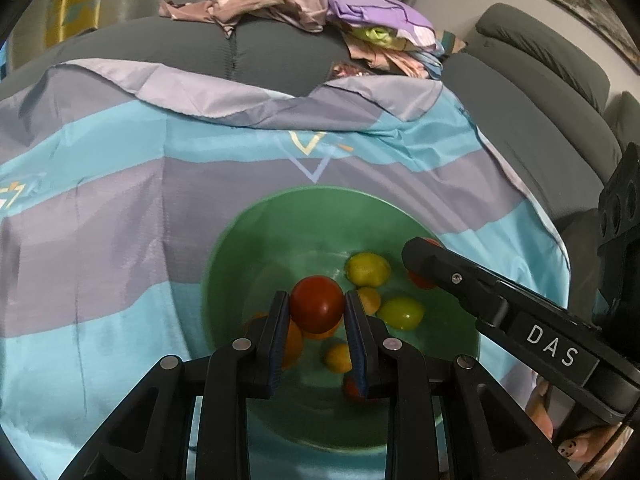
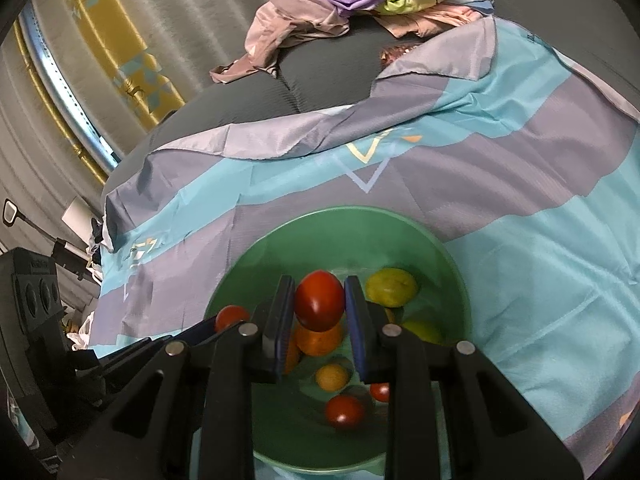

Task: Organize fruits
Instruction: 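Open both tools to drop the last red tomatoes into the bowl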

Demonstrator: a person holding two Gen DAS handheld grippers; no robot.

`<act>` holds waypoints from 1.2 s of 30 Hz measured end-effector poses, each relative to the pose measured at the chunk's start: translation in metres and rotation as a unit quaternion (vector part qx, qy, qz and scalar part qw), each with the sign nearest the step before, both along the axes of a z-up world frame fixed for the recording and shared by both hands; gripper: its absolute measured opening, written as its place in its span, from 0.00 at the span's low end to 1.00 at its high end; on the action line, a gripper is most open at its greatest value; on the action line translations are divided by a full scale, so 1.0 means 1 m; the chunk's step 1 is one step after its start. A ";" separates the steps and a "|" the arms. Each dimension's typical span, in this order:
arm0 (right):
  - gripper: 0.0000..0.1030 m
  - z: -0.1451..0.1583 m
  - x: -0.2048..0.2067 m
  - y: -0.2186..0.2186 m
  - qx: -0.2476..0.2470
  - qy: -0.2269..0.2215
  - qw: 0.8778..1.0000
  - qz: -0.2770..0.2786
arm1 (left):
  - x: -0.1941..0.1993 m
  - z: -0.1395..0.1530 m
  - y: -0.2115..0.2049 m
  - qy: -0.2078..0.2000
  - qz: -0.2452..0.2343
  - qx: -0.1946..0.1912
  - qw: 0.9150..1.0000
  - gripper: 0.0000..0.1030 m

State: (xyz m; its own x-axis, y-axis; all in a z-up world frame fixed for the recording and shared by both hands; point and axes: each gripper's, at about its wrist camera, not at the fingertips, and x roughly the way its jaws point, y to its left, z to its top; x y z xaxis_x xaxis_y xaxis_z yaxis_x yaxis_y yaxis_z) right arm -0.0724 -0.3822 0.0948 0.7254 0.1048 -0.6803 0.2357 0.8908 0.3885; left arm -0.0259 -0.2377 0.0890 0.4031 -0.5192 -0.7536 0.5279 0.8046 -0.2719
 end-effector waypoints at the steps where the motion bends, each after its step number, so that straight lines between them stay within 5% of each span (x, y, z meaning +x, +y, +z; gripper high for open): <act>1: 0.27 -0.001 0.000 -0.001 0.002 0.002 1.000 -0.001 | 0.001 -0.002 -0.001 0.003 -0.001 0.000 1.000 0.27; 28: 0.27 -0.012 0.006 -0.002 -0.012 0.028 0.999 -0.008 | 0.004 -0.018 -0.011 0.025 -0.001 0.009 1.000 0.27; 33: 0.29 -0.010 0.006 -0.002 -0.013 0.026 1.000 -0.009 | 0.003 -0.014 -0.006 0.019 0.013 0.010 1.000 0.52; 36: 0.34 -0.007 0.004 -0.002 -0.015 0.021 1.000 -0.010 | 0.002 -0.008 -0.002 0.015 0.019 0.007 1.000 0.53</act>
State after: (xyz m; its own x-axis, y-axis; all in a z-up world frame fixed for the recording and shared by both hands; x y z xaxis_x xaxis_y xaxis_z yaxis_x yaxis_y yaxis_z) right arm -0.0687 -0.3841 0.0875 0.6979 0.0703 -0.7127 0.2691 0.8965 0.3519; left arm -0.0240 -0.2395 0.0814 0.3996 -0.4936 -0.7724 0.4885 0.8277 -0.2762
